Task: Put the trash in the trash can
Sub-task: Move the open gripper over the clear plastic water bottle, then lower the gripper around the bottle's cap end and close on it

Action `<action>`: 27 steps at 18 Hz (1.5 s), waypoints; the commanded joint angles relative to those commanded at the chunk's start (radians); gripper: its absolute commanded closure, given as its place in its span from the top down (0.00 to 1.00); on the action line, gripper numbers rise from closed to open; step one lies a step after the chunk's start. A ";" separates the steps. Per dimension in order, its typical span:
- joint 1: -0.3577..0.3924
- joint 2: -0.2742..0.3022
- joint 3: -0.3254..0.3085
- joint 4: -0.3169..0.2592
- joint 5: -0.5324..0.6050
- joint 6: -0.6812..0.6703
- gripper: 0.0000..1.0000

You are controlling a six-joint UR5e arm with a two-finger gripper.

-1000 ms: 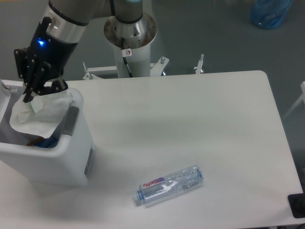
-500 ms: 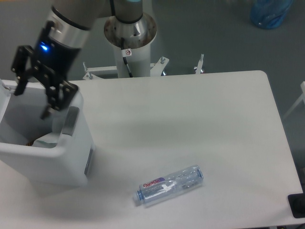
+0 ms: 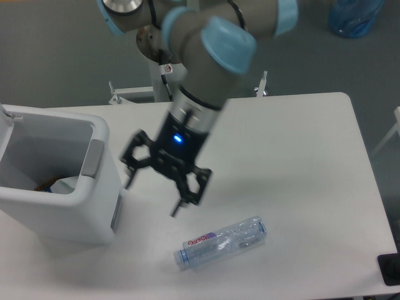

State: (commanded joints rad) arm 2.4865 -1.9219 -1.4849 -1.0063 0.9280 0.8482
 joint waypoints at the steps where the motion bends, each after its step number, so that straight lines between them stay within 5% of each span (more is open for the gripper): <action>1: 0.000 -0.026 0.009 0.000 0.009 0.008 1.00; 6: -0.009 -0.098 0.014 0.000 0.181 0.069 1.00; 12: -0.049 -0.170 0.020 0.000 0.228 0.077 1.00; 16: -0.106 -0.195 0.041 0.002 0.406 0.144 1.00; 27: -0.139 -0.264 0.048 0.071 0.494 0.152 1.00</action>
State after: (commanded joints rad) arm 2.3470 -2.1859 -1.4373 -0.9357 1.4218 1.0002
